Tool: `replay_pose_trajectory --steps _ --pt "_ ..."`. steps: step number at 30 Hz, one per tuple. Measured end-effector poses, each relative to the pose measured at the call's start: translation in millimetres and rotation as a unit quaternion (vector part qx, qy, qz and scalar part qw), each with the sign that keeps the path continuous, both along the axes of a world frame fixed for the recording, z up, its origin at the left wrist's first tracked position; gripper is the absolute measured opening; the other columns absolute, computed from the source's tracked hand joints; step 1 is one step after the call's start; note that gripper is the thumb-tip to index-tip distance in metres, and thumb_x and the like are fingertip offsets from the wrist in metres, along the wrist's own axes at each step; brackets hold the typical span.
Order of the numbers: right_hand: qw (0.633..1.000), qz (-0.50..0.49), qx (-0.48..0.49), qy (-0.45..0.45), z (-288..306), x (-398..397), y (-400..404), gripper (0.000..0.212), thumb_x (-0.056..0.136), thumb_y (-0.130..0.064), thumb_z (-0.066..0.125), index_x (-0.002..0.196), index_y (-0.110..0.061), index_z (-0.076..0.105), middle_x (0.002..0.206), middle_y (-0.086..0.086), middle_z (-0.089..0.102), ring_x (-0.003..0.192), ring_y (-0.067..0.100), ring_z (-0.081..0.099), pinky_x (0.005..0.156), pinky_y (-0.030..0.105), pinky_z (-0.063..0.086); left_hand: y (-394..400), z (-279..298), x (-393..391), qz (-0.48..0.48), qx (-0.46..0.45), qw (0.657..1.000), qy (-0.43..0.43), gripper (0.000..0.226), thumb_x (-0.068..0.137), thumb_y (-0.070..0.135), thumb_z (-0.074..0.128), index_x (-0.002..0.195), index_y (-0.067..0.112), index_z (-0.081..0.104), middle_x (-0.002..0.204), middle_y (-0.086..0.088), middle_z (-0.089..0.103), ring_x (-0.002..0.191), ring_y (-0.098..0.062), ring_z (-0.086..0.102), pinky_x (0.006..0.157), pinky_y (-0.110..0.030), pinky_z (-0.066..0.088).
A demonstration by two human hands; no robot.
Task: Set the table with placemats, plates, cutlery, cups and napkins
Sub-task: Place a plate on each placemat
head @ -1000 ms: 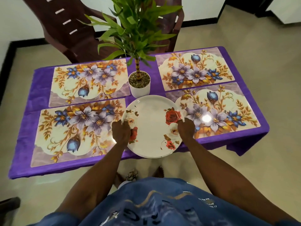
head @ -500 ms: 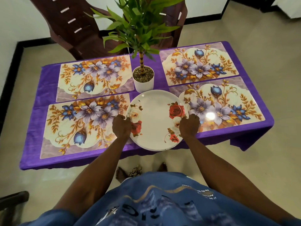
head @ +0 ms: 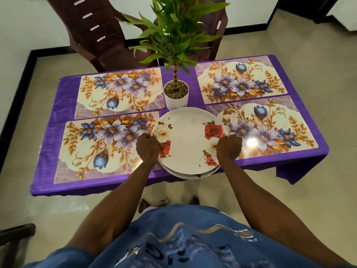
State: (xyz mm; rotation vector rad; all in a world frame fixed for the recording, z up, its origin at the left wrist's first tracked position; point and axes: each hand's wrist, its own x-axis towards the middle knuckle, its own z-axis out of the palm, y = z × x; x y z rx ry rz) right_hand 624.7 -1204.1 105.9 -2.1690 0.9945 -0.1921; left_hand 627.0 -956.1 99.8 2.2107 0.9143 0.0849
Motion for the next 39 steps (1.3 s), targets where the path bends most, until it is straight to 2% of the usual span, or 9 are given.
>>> replay_pose_trajectory --steps 4,8,13,17,21,25,29,33,39 --pt "0.999 -0.001 0.04 0.005 4.7 -1.2 19.1 0.043 0.096 -0.03 0.052 0.13 -0.002 0.054 0.13 0.016 0.059 0.118 0.032 0.057 0.092 0.039 0.047 20.0 -0.1 -8.4 0.025 -0.038 0.998 -0.052 0.025 0.093 0.023 0.058 0.11 0.005 0.062 0.108 -0.011 0.067 0.101 -0.027 0.063 0.09 -0.04 0.053" --pt "0.998 0.031 0.048 0.019 6.4 -6.1 55.0 0.047 0.098 -0.033 0.048 0.137 -0.008 0.05 0.136 0.013 0.056 0.124 0.032 0.053 0.102 0.043 0.042 53.7 -1.6 -19.3 0.063 -0.048 0.993 -0.087 0.029 0.093 0.026 0.06 0.118 0.01 0.059 0.116 -0.009 0.065 0.106 -0.026 0.061 0.096 -0.043 0.052" --pt "0.992 0.088 0.086 -0.014 9.7 4.5 124.0 0.04 0.097 -0.03 0.05 0.129 -0.008 0.054 0.13 0.012 0.06 0.12 0.032 0.057 0.102 0.043 0.043 118.6 1.5 -37.3 0.11 -0.027 0.988 -0.108 0.028 0.094 0.027 0.059 0.11 0.004 0.06 0.107 -0.012 0.066 0.099 -0.027 0.062 0.088 -0.038 0.052" --pt "0.982 0.167 0.084 -0.006 4.7 13.4 179.8 0.033 0.096 -0.024 0.048 0.122 -0.007 0.058 0.122 0.014 0.064 0.113 0.033 0.059 0.095 0.04 0.046 174.0 11.3 -50.8 0.155 -0.034 0.981 -0.115 0.022 0.093 0.017 0.059 0.108 0.001 0.059 0.1 -0.01 0.062 0.092 -0.023 0.056 0.078 -0.028 0.041" --pt "0.969 0.23 0.089 0.013 1.1 13.0 230.8 0.042 0.096 -0.021 0.048 0.136 -0.011 0.053 0.14 0.01 0.054 0.129 0.031 0.05 0.107 0.04 0.039 229.1 12.2 -60.6 0.168 -0.026 0.98 -0.103 0.022 0.094 0.018 0.057 0.109 0.002 0.06 0.1 -0.008 0.06 0.094 -0.021 0.055 0.079 -0.029 0.04" --pt "0.958 0.265 0.098 0.04 -9.7 10.3 270.8 0.035 0.087 -0.016 0.045 0.118 -0.01 0.062 0.119 0.011 0.065 0.11 0.032 0.06 0.091 0.04 0.05 274.8 3.3 -70.3 0.166 -0.034 0.983 -0.074 0.027 0.096 0.022 0.056 0.114 0.002 0.057 0.112 -0.016 0.063 0.105 -0.032 0.059 0.084 -0.04 0.048" --pt "0.956 0.264 0.108 0.064 -21.6 7.0 292.2 0.033 0.09 -0.013 0.045 0.119 -0.006 0.059 0.117 0.012 0.065 0.106 0.031 0.061 0.079 0.03 0.044 304.0 -7.0 -73.1 0.124 -0.034 0.991 -0.047 0.019 0.097 0.017 0.053 0.106 0.001 0.056 0.101 -0.015 0.062 0.094 -0.028 0.058 0.071 -0.033 0.041" --pt "0.959 0.261 0.096 0.052 -25.5 5.0 299.0 0.029 0.094 -0.015 0.046 0.12 -0.008 0.058 0.114 0.01 0.066 0.104 0.029 0.062 0.075 0.029 0.043 313.8 -12.9 -71.0 0.101 -0.037 0.993 -0.041 0.017 0.098 0.019 0.053 0.105 0.003 0.053 0.095 -0.008 0.057 0.086 -0.019 0.052 0.067 -0.031 0.04" --pt "0.962 0.258 0.056 0.069 -33.1 8.0 305.0 0.031 0.097 -0.017 0.045 0.124 -0.007 0.055 0.117 0.012 0.065 0.105 0.03 0.062 0.075 0.028 0.042 322.3 -24.8 -67.1 0.098 -0.041 0.994 -0.031 0.012 0.096 0.019 0.056 0.097 0.009 0.051 0.091 -0.006 0.058 0.085 -0.022 0.057 0.062 -0.028 0.039"
